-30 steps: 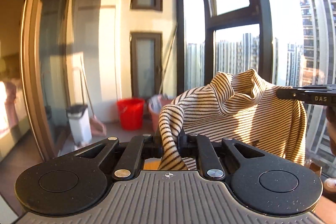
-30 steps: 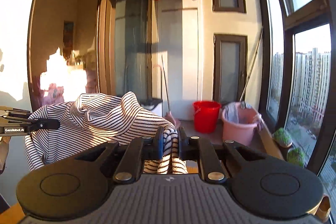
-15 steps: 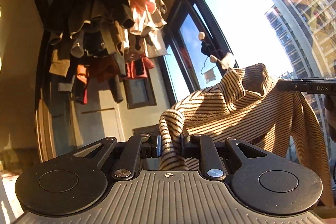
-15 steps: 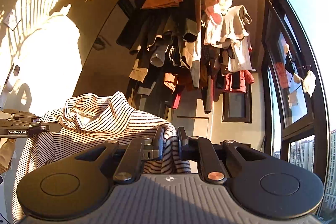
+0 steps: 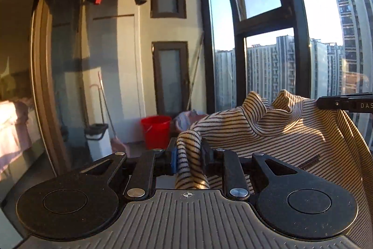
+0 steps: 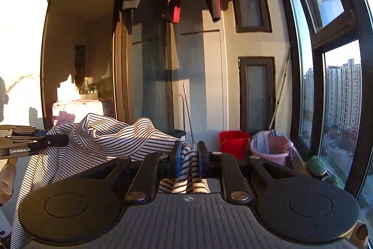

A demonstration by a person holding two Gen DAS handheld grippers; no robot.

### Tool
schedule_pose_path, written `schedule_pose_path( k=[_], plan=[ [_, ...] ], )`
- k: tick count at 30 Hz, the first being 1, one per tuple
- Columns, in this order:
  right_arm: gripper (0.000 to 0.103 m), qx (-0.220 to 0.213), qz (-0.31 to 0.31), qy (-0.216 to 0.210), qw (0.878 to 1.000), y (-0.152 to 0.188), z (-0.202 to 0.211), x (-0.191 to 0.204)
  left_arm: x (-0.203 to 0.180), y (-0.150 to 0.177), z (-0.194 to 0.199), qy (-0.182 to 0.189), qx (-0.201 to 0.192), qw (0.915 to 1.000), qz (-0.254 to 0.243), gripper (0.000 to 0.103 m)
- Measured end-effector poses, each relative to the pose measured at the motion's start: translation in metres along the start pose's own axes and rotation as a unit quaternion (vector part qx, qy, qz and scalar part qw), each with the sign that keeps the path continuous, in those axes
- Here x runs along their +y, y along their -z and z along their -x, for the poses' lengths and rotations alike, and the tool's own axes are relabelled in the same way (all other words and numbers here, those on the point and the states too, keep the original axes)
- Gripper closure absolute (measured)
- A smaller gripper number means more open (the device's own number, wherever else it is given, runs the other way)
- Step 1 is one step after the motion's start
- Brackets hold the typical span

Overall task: Fold clothes
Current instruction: 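Lift the sweater up with both grippers and shake it open, then lay the sweater flat on the table and open both grippers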

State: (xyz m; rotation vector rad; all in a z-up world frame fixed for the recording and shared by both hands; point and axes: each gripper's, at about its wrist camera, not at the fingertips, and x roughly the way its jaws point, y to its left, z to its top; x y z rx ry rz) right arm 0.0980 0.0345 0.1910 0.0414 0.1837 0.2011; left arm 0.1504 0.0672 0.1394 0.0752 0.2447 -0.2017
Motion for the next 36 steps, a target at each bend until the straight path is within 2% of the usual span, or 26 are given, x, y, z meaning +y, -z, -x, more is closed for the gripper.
schedule_pose_path(
  k=[3,4,5,8,11,15,18,19,20,21,23,24,26,30,36],
  plan=[
    [0.078,0.014,0.008,0.064,0.998,0.025,-0.048,-0.004,0.019,0.023,-0.055,-0.015,0.063,0.9974,0.033,0.07],
    [0.074,0.02,0.005,0.07,0.997,0.031,-0.053,-0.005,0.027,0.028,-0.058,-0.016,0.072,0.9962,0.046,0.06],
    [0.072,0.027,0.006,0.068,0.997,0.036,-0.056,-0.006,0.033,0.032,-0.061,-0.017,0.08,0.9952,0.055,0.05],
    [0.071,0.05,0.019,0.064,0.996,0.051,-0.059,-0.006,0.042,0.038,-0.06,-0.018,0.092,0.994,0.057,0.046],
    [0.071,0.085,0.012,0.045,0.995,0.067,-0.063,-0.004,0.038,0.051,-0.062,0.024,0.122,0.9892,0.078,0.041],
    [0.071,0.168,-0.031,-0.016,0.985,0.103,-0.074,0.009,0.014,0.084,-0.071,0.091,0.184,0.9739,0.096,0.032],
    [0.071,0.237,-0.052,-0.048,0.969,0.14,-0.079,0.021,0.005,0.121,-0.073,0.111,0.234,0.9599,0.108,0.023],
    [0.07,0.259,-0.058,-0.055,0.963,0.154,-0.081,0.024,0.006,0.133,-0.072,0.113,0.249,0.9541,0.122,0.017],
    [0.069,0.263,-0.058,-0.059,0.961,0.162,-0.079,0.027,0.009,0.145,-0.071,0.115,0.264,0.9474,0.14,0.011],
    [0.068,0.262,-0.057,-0.062,0.961,0.168,-0.077,0.029,0.013,0.157,-0.068,0.117,0.269,0.9425,0.16,0.009],
    [0.061,0.262,-0.055,-0.068,0.961,0.181,-0.073,0.032,0.014,0.168,-0.053,0.114,0.245,0.9498,0.158,0.006],
    [0.06,0.262,-0.054,-0.071,0.961,0.188,-0.071,0.034,0.012,0.169,-0.045,0.105,0.24,0.9535,0.149,0.006],
    [0.05,0.263,-0.049,-0.081,0.96,0.19,-0.064,0.038,0.007,0.169,-0.034,0.088,0.237,0.957,0.142,0.006],
    [0.045,0.263,-0.031,-0.097,0.959,0.19,-0.049,0.046,-0.005,0.167,-0.005,0.069,0.236,0.9614,0.123,0.006],
    [0.042,0.264,-0.05,-0.117,0.956,0.192,-0.013,0.05,-0.021,0.175,0.03,0.057,0.245,0.9629,0.098,0.004]
  ],
)
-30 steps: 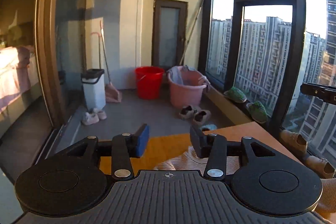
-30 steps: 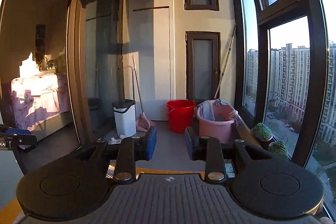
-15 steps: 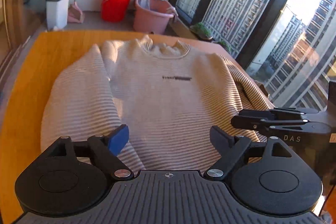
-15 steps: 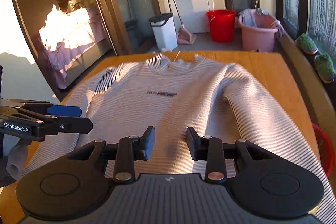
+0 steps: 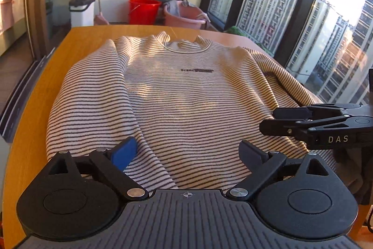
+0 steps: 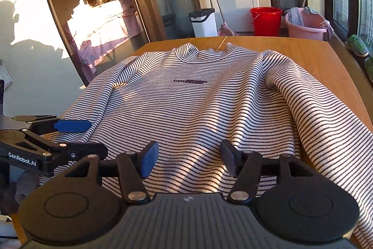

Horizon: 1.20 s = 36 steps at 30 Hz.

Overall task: Fold clothes
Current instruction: 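Lay the sweater flat on the table and open both grippers, then grasp a sweater sleeve with the right gripper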

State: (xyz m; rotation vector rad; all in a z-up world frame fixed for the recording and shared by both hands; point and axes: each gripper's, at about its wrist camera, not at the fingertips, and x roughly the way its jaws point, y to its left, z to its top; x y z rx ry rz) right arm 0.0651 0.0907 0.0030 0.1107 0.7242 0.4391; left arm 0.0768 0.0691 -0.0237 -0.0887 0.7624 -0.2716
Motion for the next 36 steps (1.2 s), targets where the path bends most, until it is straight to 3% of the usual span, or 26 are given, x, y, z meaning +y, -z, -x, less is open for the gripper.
schedule_pose_path(
  k=[5,12,15,17,20,24,26,27,28,29,32,34,36],
  plan=[
    [0.038,0.002,0.001,0.004,1.0,0.012,0.018,0.014,-0.012,0.002,-0.003,-0.006,0.006,0.9997,-0.024,0.0],
    [0.039,-0.003,-0.069,0.0,0.998,0.014,0.042,-0.004,-0.01,0.001,-0.007,0.004,0.003,0.9997,-0.024,0.0],
    [0.04,-0.022,-0.091,0.023,0.995,0.011,0.056,-0.015,-0.007,0.0,-0.01,0.007,0.002,0.9997,-0.025,0.0],
    [0.047,-0.039,-0.088,0.052,0.994,0.006,0.063,-0.021,-0.006,0.0,-0.01,0.007,0.0,0.9997,-0.025,0.0],
    [0.047,-0.062,-0.069,0.099,0.991,-0.001,0.067,-0.028,-0.006,-0.001,-0.011,0.006,0.0,0.9996,-0.026,0.0],
    [0.047,-0.082,-0.019,0.172,0.981,-0.024,0.041,-0.041,-0.007,0.0,-0.011,0.008,0.001,0.9996,-0.028,0.0],
    [0.048,-0.07,-0.032,0.183,0.98,-0.038,0.022,-0.055,-0.006,0.0,-0.011,0.011,0.001,0.9996,-0.028,0.0],
    [0.051,-0.061,-0.047,0.179,0.981,-0.04,0.014,-0.059,-0.005,0.0,-0.01,0.012,0.0,0.9996,-0.027,0.0],
    [0.064,-0.052,-0.064,0.174,0.981,-0.042,0.006,-0.062,-0.004,0.0,-0.01,0.013,0.0,0.9996,-0.025,0.0],
    [0.068,-0.044,-0.081,0.168,0.982,-0.044,-0.001,-0.065,-0.003,0.0,-0.01,0.015,-0.001,0.9996,-0.023,0.0],
    [0.075,-0.036,-0.081,0.135,0.987,-0.043,-0.013,-0.051,-0.002,-0.001,-0.01,0.017,-0.002,0.9996,-0.023,0.0],
    [0.077,-0.031,-0.067,0.093,0.993,-0.038,-0.016,-0.032,-0.003,-0.001,-0.012,0.016,-0.001,0.9995,-0.026,0.0],
    [0.076,-0.024,-0.037,0.086,0.995,-0.033,-0.021,-0.013,-0.004,-0.001,-0.013,0.016,-0.001,0.9995,-0.026,0.0]
  ],
)
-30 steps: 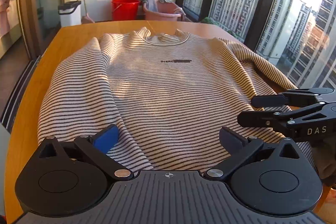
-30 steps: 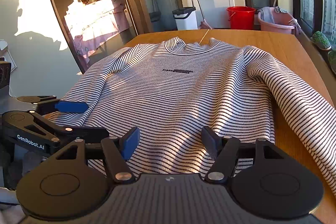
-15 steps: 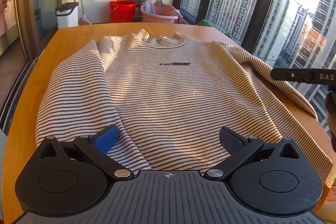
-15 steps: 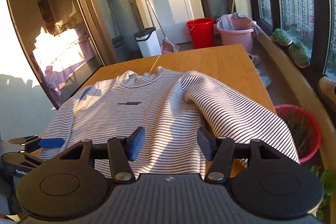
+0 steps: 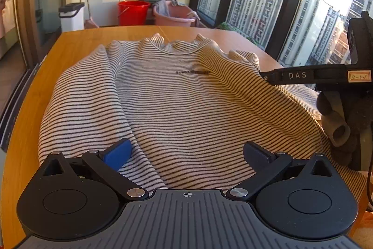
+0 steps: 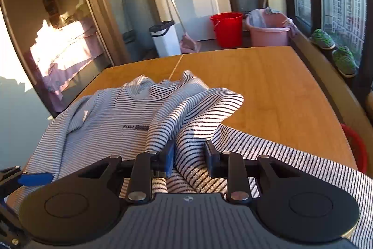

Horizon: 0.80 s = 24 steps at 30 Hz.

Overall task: Fold clothes
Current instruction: 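Grasp a sweater sleeve with the right gripper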

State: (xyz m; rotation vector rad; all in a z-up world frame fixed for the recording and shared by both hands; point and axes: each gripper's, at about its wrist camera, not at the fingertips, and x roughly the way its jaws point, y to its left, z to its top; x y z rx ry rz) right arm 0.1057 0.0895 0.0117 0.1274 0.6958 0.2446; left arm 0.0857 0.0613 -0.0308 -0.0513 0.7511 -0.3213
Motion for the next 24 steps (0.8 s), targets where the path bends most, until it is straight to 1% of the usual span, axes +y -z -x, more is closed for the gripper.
schedule_pose_path(
  k=[2,5,6,9,12,14,16,18,21,23,24],
  plan=[
    [0.074,-0.002,0.039,0.009,0.999,0.004,0.002,0.012,0.0,0.0,0.0,0.001,-0.001,1.0,0.0,0.0],
    [0.073,0.002,0.046,-0.015,0.999,0.004,0.018,0.011,0.001,0.001,0.0,0.004,0.0,1.0,-0.002,0.0],
    [0.073,0.0,0.035,-0.028,0.999,0.003,0.027,0.007,0.001,0.001,0.0,0.004,0.0,1.0,-0.003,0.0],
    [0.07,-0.031,-0.004,-0.026,0.999,0.0,0.064,-0.016,0.0,0.001,0.0,0.003,0.0,1.0,-0.005,0.0],
    [0.069,-0.067,-0.029,0.03,0.997,0.003,0.1,-0.047,-0.003,0.002,-0.001,-0.003,-0.001,0.9999,-0.012,0.0],
    [0.065,-0.076,-0.056,0.068,0.993,0.009,0.12,-0.074,-0.004,0.002,-0.001,-0.005,-0.001,0.9999,-0.015,0.0],
    [0.063,-0.075,-0.097,0.107,0.987,0.02,0.137,-0.105,-0.003,0.001,0.0,-0.003,-0.002,0.9999,-0.013,0.0],
    [0.063,-0.064,-0.156,0.123,0.978,0.037,0.148,-0.133,-0.003,0.002,0.0,-0.002,-0.003,0.9999,-0.012,0.0],
    [0.063,-0.052,-0.247,0.111,0.961,0.067,0.154,-0.166,-0.002,0.001,0.0,-0.002,-0.002,0.9999,-0.013,0.0],
    [0.06,-0.049,-0.307,0.094,0.946,0.086,0.155,-0.183,-0.002,0.001,0.0,-0.003,-0.002,0.9999,-0.014,0.0],
    [0.059,-0.048,-0.341,0.08,0.935,0.096,0.152,-0.191,-0.002,0.001,0.0,-0.003,-0.002,0.9999,-0.014,0.0]
  ],
)
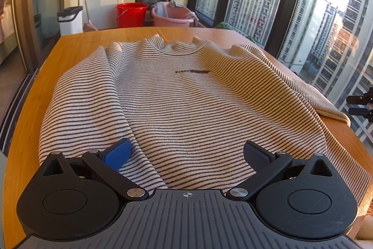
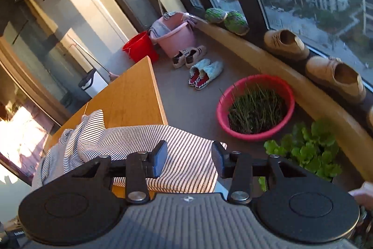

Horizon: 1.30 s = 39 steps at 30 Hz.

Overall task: Fold clothes
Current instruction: 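Grasp a sweater sleeve with the right gripper, then lift the sleeve and fold it across the sweater body, open right gripper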

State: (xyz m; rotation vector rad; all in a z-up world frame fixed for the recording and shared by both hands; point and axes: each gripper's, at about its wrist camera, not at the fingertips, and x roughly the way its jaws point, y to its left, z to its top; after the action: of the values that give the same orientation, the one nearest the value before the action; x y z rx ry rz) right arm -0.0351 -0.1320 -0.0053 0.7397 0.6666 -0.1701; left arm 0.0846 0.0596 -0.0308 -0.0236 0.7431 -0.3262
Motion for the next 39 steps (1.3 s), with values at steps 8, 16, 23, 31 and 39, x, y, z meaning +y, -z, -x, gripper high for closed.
schedule_pose_path(
  k=[8,16,23,31,39],
  plan=[
    [0.086,0.026,-0.082,-0.046,0.995,0.017,-0.028,-0.018,-0.001,0.001,0.0,-0.001,0.0,1.0,-0.001,0.0],
    [0.099,-0.156,0.155,-0.03,0.975,-0.049,0.042,0.092,0.0,0.002,0.001,0.002,-0.002,1.0,0.002,0.0],
    [0.099,-0.223,0.265,-0.057,0.936,-0.077,0.059,0.183,0.004,0.003,0.003,0.013,-0.009,0.9998,0.014,0.0],
    [0.099,-0.157,0.378,-0.123,0.904,-0.039,0.014,0.291,0.009,0.005,0.005,0.022,-0.017,0.9993,0.026,0.0],
    [0.099,-0.039,0.438,-0.162,0.883,0.034,-0.062,0.348,0.01,0.007,0.006,0.03,-0.023,0.9987,0.036,0.0]
  ],
)
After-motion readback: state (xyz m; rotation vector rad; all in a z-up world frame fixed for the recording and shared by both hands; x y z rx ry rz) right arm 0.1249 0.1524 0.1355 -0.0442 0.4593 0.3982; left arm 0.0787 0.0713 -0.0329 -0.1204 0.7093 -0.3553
